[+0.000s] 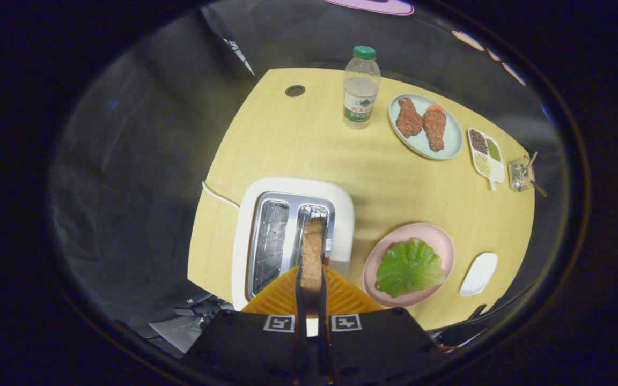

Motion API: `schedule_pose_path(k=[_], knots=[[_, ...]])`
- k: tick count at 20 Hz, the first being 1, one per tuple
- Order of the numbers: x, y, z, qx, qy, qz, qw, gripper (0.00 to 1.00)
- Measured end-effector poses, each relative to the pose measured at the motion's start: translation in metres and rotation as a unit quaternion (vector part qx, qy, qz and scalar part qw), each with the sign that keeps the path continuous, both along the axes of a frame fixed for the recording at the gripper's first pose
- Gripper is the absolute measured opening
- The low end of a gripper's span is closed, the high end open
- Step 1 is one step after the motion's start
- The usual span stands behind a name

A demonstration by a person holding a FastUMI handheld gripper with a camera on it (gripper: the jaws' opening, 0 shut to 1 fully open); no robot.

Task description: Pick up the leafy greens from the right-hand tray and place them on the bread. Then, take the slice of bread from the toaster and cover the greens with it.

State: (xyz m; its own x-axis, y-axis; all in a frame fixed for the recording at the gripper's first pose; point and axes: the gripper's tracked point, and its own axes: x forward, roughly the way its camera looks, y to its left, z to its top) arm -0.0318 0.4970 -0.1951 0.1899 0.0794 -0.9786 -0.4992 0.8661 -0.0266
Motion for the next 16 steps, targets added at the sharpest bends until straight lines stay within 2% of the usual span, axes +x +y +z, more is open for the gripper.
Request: schedule_pose_path(k=[6,12,16], knots=[[-0.005,-0.009,0.035,0.048,-0.005,-0.005,0.999,0.11],[0.004,-0.041,0.082,0.097,-0.012,-0.040,0.994,0.10],[0.015,-0.079,0.095,0.115,-0.024,-0.070,0.991,0.10]])
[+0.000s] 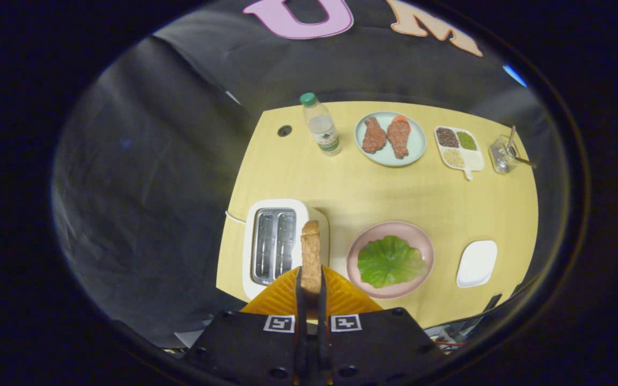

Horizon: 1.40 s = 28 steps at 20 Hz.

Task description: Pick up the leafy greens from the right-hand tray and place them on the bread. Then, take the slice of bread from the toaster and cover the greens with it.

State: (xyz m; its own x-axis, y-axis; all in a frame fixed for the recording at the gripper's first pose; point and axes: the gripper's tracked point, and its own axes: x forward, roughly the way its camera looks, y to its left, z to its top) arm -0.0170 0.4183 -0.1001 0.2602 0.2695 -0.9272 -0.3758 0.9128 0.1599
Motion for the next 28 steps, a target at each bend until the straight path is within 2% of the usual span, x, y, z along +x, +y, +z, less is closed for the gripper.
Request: schedule_pose_path(k=[3,7,17,20,28], knots=[[0.004,-0.035,-0.012,0.002,0.009,-0.027,1.000,0.10],[0.002,-0.075,-0.051,-0.006,0.032,-0.042,0.999,0.10],[0.005,-0.093,-0.129,0.084,0.101,-0.063,0.989,0.10],[0.011,-0.112,-0.155,0.074,0.104,-0.065,0.990,0.10],[0.029,-0.149,-0.184,0.037,0.082,-0.057,0.994,0.10]])
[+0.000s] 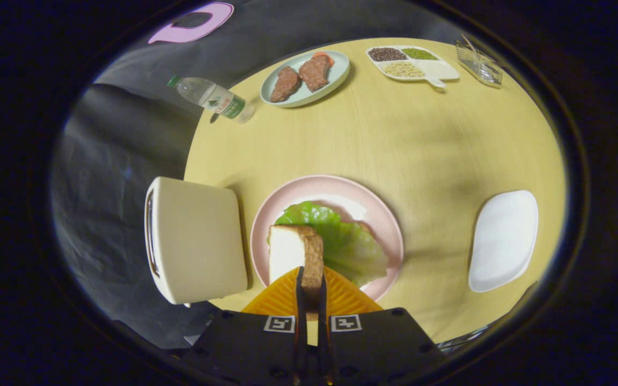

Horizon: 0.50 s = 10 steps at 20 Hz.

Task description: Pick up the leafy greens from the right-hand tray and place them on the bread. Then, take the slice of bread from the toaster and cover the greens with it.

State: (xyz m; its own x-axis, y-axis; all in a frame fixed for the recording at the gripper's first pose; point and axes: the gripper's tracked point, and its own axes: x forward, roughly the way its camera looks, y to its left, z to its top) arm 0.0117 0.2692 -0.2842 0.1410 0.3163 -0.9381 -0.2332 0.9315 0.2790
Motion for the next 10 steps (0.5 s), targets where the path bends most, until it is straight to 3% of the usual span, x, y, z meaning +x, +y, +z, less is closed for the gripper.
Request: schedule_pose_path(k=[9,10], knots=[[0.012,-0.020,-0.020,-0.074,-0.078,0.059,0.992,0.16],[0.012,-0.020,-0.021,-0.079,-0.086,0.066,0.991,0.22]])
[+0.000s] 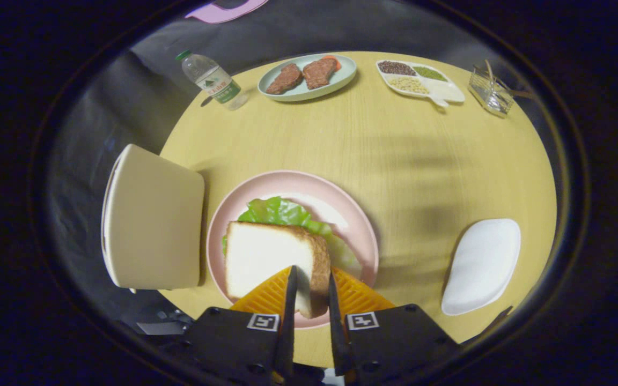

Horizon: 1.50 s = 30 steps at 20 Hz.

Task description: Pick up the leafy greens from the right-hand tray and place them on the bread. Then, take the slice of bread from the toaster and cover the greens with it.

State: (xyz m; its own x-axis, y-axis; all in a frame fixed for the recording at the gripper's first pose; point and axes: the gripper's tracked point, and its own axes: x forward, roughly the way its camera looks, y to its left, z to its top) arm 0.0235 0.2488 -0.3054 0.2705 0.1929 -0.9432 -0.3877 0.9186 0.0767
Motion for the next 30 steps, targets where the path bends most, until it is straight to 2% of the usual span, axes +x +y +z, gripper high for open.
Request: schedule_pose_path(k=[5,9,12,17,22,26,30], knots=[[0.008,-0.012,-0.008,-0.042,-0.068,0.028,0.996,0.50],[0.013,-0.015,0.001,-0.068,-0.133,0.061,0.987,0.72],[0.016,-0.018,0.009,-0.069,-0.168,0.061,0.981,0.88],[0.019,-0.021,0.033,-0.048,-0.224,0.042,0.972,0.93],[0.030,-0.026,0.073,-0.014,-0.295,0.012,0.955,0.97],[0.049,-0.037,0.115,-0.002,-0.376,0.003,0.926,0.99],[0.065,-0.041,0.180,0.026,-0.466,-0.009,0.884,0.98]])
